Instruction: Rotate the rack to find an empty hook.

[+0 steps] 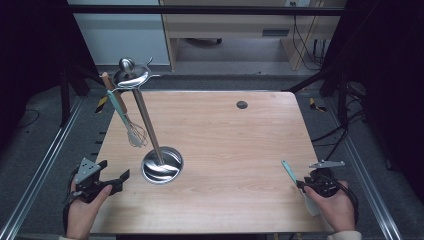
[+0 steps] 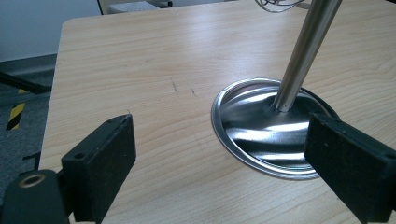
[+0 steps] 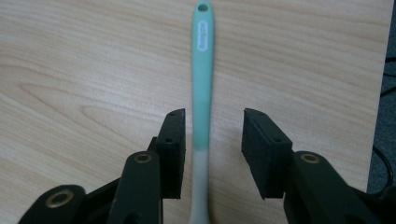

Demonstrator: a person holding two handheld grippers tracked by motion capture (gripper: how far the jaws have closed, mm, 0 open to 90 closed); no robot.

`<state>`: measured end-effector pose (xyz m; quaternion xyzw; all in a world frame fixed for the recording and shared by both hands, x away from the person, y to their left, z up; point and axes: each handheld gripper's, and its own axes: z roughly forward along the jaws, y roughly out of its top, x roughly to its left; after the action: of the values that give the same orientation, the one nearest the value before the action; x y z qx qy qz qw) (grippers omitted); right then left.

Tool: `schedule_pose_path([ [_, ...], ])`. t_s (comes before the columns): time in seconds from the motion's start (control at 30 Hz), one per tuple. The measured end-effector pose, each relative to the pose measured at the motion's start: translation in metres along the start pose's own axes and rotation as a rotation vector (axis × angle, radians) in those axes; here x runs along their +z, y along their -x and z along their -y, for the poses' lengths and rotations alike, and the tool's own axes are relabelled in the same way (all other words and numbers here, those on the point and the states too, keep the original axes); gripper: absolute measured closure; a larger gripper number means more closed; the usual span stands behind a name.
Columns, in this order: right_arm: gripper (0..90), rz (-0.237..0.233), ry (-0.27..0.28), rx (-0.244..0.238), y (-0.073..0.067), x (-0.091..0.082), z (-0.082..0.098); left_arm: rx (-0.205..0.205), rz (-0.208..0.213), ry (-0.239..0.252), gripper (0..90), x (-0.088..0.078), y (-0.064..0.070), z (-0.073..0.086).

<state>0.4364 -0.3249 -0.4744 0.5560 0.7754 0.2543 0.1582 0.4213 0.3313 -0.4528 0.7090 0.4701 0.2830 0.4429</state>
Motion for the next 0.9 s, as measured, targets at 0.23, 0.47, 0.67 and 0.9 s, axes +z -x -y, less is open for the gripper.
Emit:
schedule_pose_path([
  [0.23, 67.1, 0.002, -0.044, -0.017, -0.005, 0.001, 0.002, 0.003, 0.003, -0.003, 8.7, 0.001, 0.001, 0.0],
  [0.47, 73.5, 0.012, -0.093, -0.04, -0.01, 0.005, 0.002, 0.003, 0.004, -0.003, 8.6, 0.001, 0.001, 0.0],
  [0.67, 82.6, 0.014, -0.108, -0.029, -0.011, 0.005, 0.001, 0.004, 0.006, -0.003, 8.7, 0.001, 0.002, -0.001],
  [0.9, 83.4, 0.007, -0.077, -0.01, -0.015, 0.003, -0.002, 0.008, 0.007, -0.005, 8.7, 0.001, 0.002, 0.0],
])
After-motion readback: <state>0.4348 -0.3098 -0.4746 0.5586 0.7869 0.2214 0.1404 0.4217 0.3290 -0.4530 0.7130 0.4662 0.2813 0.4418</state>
